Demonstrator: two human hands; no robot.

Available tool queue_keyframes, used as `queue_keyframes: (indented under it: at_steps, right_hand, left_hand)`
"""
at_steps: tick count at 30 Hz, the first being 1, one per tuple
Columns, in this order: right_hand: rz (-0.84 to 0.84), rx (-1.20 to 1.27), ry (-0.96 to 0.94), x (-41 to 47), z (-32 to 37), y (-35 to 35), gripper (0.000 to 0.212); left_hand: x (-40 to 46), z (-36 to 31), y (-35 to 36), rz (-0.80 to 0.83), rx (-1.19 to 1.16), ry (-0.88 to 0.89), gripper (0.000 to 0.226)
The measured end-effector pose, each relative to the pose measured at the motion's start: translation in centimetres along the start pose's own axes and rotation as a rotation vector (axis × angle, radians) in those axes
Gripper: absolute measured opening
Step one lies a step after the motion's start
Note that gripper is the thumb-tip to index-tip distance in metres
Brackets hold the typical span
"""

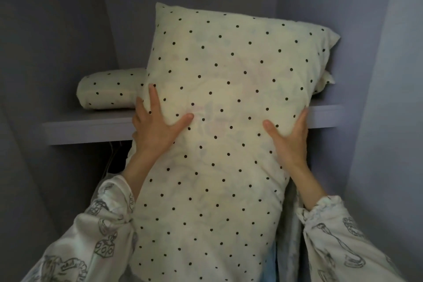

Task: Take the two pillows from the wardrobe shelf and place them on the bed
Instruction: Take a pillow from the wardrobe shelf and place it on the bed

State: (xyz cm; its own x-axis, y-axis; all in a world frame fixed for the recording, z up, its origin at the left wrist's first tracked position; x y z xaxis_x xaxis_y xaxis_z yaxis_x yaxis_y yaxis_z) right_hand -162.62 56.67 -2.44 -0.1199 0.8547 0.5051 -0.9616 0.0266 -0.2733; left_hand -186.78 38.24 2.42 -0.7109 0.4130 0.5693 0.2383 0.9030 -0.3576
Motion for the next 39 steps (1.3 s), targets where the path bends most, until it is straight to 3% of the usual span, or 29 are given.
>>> queue_keyframes:
  at_steps: [6,12,21,30,39]
  right_hand:
    - [0.095,0.198,0.236,1.1,-1.0,-0.3,0.105]
    - [0.131,0.264,0.147,1.0,0.3,-0.8,0.108]
    - [0.205,0.309,0.072,-4.7,1.2,-4.8,0.091]
    - [0.02,0.161,0.047,-17.0,3.0,-11.7,0.072]
    - [-0.158,0.008,0.253,-34.0,1.9,-18.5,0.069]
  left_hand:
    - [0.2,0.2,-1.2,0.051,-0.162,-0.093,0.135]
    - [-0.9,-0.8,-2.3,0.032,-0.401,-0.105,0.125]
    - [-8.6,-1.0,-5.7,-0.029,-0.479,-0.053,0.118]
    - [-16.5,1.3,-8.3,0.118,-0.526,-0.074,0.118]
    - [-27.6,4.1,-9.9,0.368,-0.542,-0.143,0.116]
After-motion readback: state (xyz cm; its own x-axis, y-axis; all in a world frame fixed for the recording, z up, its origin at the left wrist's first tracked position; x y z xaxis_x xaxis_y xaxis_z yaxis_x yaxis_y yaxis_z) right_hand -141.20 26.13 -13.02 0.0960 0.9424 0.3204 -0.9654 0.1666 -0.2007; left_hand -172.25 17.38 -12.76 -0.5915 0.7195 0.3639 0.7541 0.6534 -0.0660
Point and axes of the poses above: each hand's wrist, its own x-axis towards the middle knuckle, its own y-axis out of the palm, z = x × y, the point moved 4 cm from there along x, towards the middle knuckle, and after that the axes turned 15 degrees about -x, right-handed, at the moved point
